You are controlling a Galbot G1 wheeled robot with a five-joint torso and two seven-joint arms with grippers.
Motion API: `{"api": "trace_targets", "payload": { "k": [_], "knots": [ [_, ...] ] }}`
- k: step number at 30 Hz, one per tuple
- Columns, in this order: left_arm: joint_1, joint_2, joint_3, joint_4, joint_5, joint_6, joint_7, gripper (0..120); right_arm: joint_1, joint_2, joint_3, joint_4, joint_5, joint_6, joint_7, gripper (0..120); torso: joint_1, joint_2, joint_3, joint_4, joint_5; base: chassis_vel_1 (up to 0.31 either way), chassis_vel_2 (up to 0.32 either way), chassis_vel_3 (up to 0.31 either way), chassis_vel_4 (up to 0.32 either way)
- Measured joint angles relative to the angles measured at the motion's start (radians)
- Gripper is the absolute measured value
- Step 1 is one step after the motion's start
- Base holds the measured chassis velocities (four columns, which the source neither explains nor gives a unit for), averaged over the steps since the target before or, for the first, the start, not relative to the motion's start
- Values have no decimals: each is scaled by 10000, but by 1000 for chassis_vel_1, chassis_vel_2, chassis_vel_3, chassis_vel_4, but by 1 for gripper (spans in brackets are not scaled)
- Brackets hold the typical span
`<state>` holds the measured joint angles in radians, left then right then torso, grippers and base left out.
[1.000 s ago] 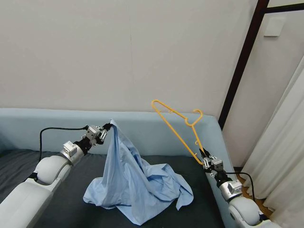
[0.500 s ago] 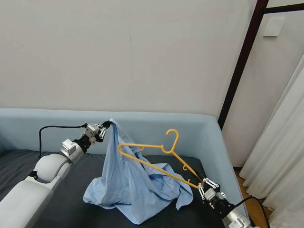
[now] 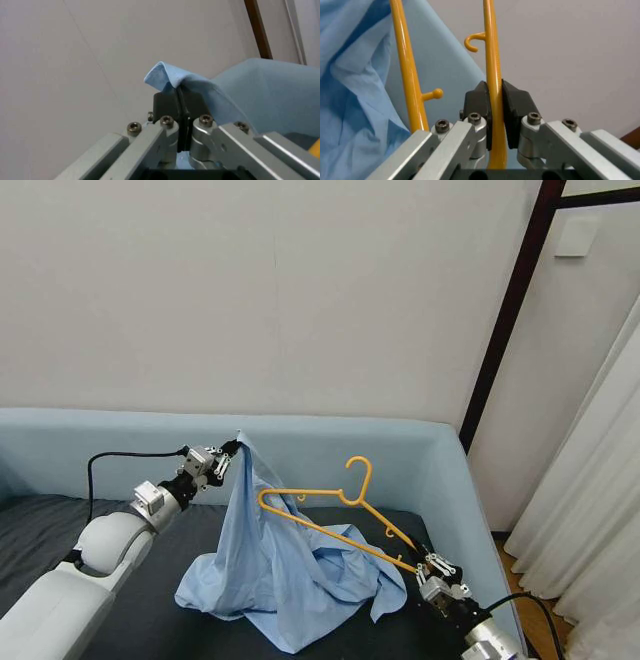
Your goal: Pick up the clothes from the sofa and hang them on the clothes hanger.
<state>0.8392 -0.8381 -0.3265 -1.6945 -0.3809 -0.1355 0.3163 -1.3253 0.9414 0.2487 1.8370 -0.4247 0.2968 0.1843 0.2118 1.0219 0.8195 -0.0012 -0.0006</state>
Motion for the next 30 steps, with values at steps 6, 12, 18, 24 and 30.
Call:
{"api": "trace_targets", "payload": {
  "k": [6, 12, 18, 24, 30],
  "knots": [
    [-1, -132, 30, -104, 12, 0, 5, 0, 41, 49, -96, 2, -201, -382, 147, 6, 0, 0, 0, 0, -1, 0, 0, 0, 0],
    [192, -100, -61, -566, 4, -39, 19, 0, 160, 21, -465, -56, 494, -1642, 762, 6, 0, 0, 1, 0, 1, 0, 0, 0, 0],
    [563, -107, -59, -1057, 76, -124, 13, 0, 172, -128, -579, 424, 1522, -2350, 1218, 6, 0, 0, 1, 0, -1, 0, 0, 0, 0],
    [877, -293, 71, -1629, 136, -285, -70, 0, 438, -273, -974, 779, 2122, -2965, 1438, 6, 0, 1, 0, -1, 0, 0, 0, 0, 0],
    [1277, -635, 190, -2115, 233, -525, -83, 0, 828, -377, -1463, 709, 2101, -3204, 1486, 6, 0, 0, 0, 2, 1, 0, 0, 0, 0]
  ]
}}
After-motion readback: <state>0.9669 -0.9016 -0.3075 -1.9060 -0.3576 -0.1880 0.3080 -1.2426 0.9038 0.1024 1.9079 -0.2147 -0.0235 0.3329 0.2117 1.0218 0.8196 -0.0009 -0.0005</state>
